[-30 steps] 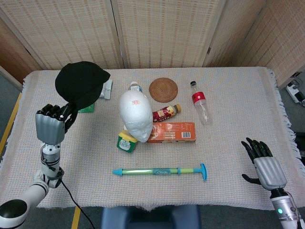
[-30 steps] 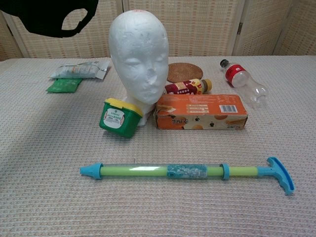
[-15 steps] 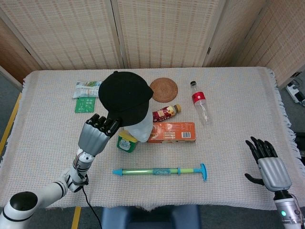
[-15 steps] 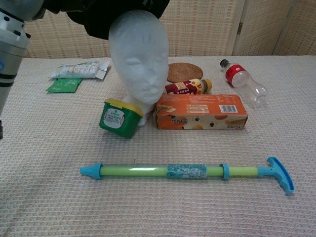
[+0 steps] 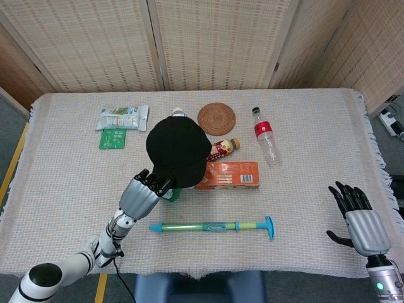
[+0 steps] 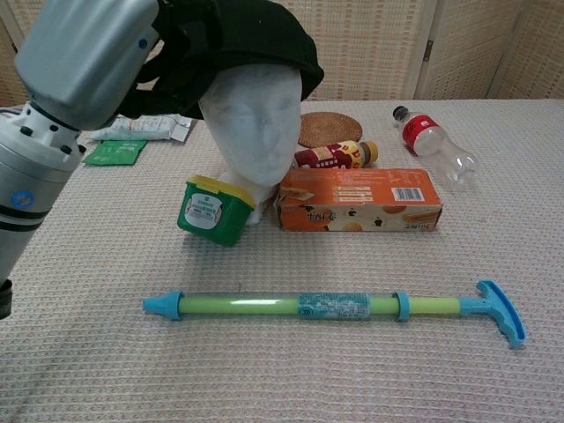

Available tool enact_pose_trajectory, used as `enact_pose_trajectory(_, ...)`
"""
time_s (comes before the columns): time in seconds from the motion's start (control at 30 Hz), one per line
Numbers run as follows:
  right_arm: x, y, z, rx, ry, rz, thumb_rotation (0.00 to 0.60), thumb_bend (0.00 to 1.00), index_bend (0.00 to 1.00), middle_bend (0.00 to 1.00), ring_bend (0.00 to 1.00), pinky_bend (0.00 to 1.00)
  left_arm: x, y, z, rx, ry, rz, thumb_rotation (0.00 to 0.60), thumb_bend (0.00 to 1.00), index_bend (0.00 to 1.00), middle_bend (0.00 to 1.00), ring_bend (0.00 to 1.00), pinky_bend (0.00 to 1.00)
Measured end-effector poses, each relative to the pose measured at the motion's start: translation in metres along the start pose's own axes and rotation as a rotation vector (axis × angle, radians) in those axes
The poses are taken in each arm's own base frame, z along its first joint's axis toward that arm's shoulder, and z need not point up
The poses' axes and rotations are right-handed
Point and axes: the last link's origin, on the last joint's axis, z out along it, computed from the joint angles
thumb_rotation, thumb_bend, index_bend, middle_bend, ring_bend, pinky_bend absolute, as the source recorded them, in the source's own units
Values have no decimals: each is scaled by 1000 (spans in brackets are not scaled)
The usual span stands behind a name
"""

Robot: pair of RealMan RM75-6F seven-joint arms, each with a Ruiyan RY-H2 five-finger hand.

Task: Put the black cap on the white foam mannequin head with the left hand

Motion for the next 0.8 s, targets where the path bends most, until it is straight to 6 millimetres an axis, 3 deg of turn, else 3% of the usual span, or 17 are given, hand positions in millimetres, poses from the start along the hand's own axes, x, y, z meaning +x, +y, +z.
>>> enact_pose_trajectory(0.03, 0, 0, 0, -1, -3, -1, 600, 93, 0, 0, 0, 0, 0, 1, -3, 9, -1, -8, 600, 475, 562, 999, 955, 1000)
enact_pose_trajectory(0.07, 0, 0, 0, -1, -3, -1, 600, 94, 0, 0, 0, 0, -1, 1, -6, 19, -4, -9, 600, 392, 409, 951, 904, 1000)
enact_pose_trajectory(0.1, 0, 0, 1, -1, -2, -1, 600, 94, 0, 0, 0, 0, -1, 0, -8, 30, -9, -5, 600, 341, 319, 886, 857, 990)
enact_pose_trajectory(0.17, 0, 0, 1, -3, 1, -1, 600, 94, 0, 0, 0, 0, -1, -2, -13, 52, -28, -4, 600, 223, 116, 556, 594, 828)
enact_pose_trajectory(0.23, 1, 1, 1, -6, 4, 0, 600, 93, 0, 0, 0, 0, 1, -4, -19, 81, -53, -11, 600, 184, 57, 383, 403, 652)
enact_pose_trajectory(0.27, 1, 1, 1, -7, 5, 0, 600, 94, 0, 0, 0, 0, 3, -5, -23, 96, -66, -15, 600, 172, 43, 330, 325, 569)
enact_pose_trajectory(0.37, 0, 2, 2, -11, 6, -1, 600, 94, 0, 0, 0, 0, 12, -12, -38, 157, -122, -37, 600, 167, 36, 274, 228, 461)
enact_pose_trajectory(0.5, -2, 2, 4, -18, -2, -8, 600, 94, 0, 0, 0, 0, 34, -28, -63, 263, -224, -86, 600, 166, 42, 256, 199, 412)
enact_pose_trajectory(0.6, -4, 1, 5, -21, -7, -14, 600, 94, 0, 0, 0, 0, 61, -49, -87, 363, -324, -126, 600, 163, 86, 249, 184, 381)
enact_pose_trajectory(0.8, -6, 2, 9, -41, 0, -28, 600, 94, 0, 0, 0, 0, 124, -109, -149, 644, -523, -132, 600, 159, 168, 236, 152, 314)
